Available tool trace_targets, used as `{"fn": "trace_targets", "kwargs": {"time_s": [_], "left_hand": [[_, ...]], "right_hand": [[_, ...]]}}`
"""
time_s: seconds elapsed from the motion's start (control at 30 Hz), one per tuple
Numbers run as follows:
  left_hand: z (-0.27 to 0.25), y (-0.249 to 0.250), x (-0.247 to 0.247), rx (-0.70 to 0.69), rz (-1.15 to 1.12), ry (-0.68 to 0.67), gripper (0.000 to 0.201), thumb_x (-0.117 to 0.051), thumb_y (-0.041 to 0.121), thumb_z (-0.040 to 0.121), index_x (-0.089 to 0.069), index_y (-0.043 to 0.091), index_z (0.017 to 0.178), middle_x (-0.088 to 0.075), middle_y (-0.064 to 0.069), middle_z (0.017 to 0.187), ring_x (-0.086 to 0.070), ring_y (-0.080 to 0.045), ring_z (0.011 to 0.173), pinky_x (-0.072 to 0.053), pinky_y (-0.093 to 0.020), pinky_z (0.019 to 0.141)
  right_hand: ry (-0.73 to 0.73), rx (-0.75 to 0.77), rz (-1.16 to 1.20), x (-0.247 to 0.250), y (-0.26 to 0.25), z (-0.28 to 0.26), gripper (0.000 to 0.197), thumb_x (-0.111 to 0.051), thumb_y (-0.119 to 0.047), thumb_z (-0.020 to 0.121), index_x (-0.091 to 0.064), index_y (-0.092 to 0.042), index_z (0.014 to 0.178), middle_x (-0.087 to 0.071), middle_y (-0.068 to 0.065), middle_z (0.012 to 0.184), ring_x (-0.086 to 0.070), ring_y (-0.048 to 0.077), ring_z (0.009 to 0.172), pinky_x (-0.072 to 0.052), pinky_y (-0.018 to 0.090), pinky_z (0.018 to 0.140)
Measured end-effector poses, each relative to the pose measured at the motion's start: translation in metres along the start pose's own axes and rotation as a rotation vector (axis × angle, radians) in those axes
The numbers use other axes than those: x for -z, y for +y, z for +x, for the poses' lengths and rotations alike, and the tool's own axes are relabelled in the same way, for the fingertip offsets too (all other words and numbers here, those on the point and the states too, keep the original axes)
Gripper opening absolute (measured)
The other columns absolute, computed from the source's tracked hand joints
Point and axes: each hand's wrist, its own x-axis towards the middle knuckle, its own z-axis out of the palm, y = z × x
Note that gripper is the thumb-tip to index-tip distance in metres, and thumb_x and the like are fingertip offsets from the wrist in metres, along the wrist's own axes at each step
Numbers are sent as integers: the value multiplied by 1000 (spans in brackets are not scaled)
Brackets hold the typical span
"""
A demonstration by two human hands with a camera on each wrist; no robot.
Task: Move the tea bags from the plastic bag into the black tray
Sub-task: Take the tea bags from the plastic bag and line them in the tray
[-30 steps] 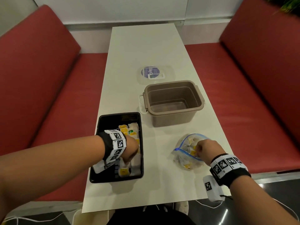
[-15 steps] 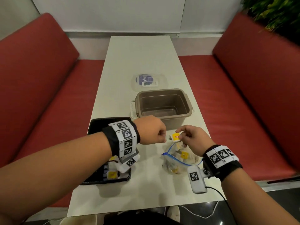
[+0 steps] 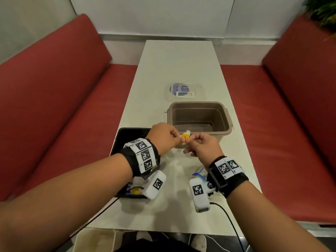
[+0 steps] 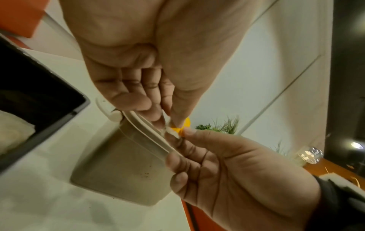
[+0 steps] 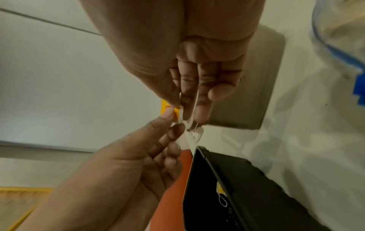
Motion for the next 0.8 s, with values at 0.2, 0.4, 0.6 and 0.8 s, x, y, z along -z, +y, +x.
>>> {"fn": "trace_targets", "kwargs": {"time_s": [0.2, 0.4, 0.6, 0.8], "left_hand": [[-6, -21, 36, -26, -60, 20, 9, -80, 22, 75, -72, 23, 79, -68, 9, 65, -58, 0, 56, -47, -17, 60], [-19, -47, 79, -136, 577, -367, 29, -74, 29, 82, -71, 25, 110, -69, 10, 92, -62, -9, 83, -45, -22, 73], [-29, -74, 47, -195, 817, -951, 25, -74, 32, 84, -73, 24, 107, -70, 7, 101, -59, -12, 92, -47, -25, 80], [-15, -90, 12, -286, 962, -1140, 29, -74, 29, 83, -72, 22, 112, -70, 4, 109, -61, -19, 100, -51, -31, 87]], "right_hand": [[-146, 21, -117, -39, 1, 6, 8, -66, -14, 90, -63, -8, 85, -75, 7, 80, -68, 19, 58, -44, 23, 49], [-229, 23, -498, -68, 16, 12, 16, -71, -26, 85, -61, -13, 85, -67, 7, 74, -70, 23, 65, -50, 27, 55], [-293, -109, -706, -84, 23, 17, 33, -68, -36, 86, -50, -18, 107, -74, 3, 81, -71, 18, 71, -57, 37, 74], [-292, -218, -563, -90, 25, 18, 26, -63, -20, 91, -47, -14, 111, -74, 12, 80, -72, 23, 59, -61, 37, 62]]}}
